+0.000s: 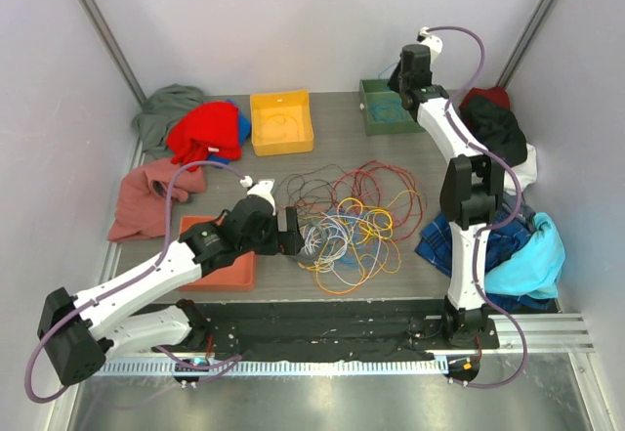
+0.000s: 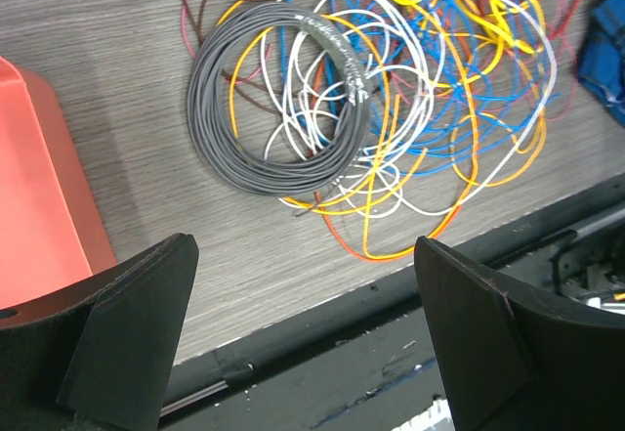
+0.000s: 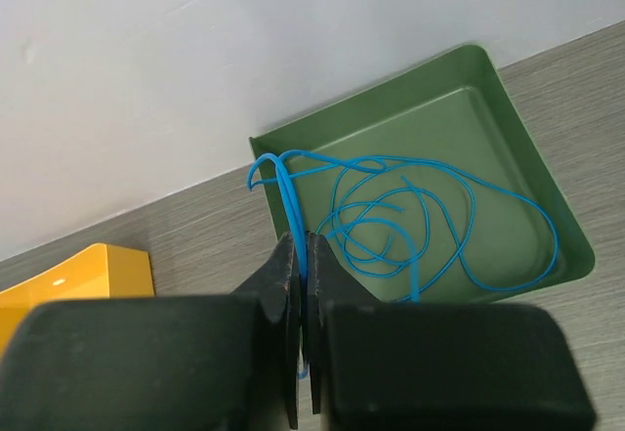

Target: Untangle the cables

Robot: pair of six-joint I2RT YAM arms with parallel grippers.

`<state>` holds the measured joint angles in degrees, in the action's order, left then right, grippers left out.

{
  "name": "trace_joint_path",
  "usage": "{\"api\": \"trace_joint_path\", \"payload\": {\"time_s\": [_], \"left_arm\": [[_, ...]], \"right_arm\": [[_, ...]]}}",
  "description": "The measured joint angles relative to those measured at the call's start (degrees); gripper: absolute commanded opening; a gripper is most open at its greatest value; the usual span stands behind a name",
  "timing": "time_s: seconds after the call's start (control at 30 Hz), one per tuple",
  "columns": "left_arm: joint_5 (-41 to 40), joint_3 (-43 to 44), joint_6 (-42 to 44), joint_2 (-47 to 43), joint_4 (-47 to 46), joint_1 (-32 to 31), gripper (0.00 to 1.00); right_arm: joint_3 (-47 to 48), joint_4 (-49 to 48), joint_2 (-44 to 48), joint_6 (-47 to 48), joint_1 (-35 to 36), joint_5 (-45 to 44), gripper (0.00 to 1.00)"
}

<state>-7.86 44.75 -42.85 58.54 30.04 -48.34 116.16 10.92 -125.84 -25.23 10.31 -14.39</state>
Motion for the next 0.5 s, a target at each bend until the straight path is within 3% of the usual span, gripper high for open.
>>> {"api": "trace_joint_path", "payload": {"time_s": [0.17, 0.23, 0.3, 0.4, 0.5], "left_arm": [[-0.9, 0.0, 0.4, 2.4, 0.0, 0.0, 0.98], [-1.2, 0.2, 0.9, 3.3, 0.1, 0.0, 0.98], [-1.4, 0.5, 1.3, 4.2, 0.2, 0.0, 0.99], [-1.6, 1.5, 1.5, 5.6, 0.2, 0.0, 0.98], [-1.6, 2.1, 1.5, 6.5, 0.2, 0.0, 0.98]], "right_arm": [[1.7, -0.7, -2.6, -0.3, -0.6, 0.0, 0.01], [2.1, -1.0, -3.5, -0.5, -0.8, 0.2, 0.29], [2.6, -1.2, -4.7, -0.8, -1.0, 0.4, 0.50], [2.6, -1.2, -5.7, -1.5, -1.2, 0.5, 0.61], [0.9, -2.3, -5.2, -1.7, -1.1, -0.1, 0.63]]}}
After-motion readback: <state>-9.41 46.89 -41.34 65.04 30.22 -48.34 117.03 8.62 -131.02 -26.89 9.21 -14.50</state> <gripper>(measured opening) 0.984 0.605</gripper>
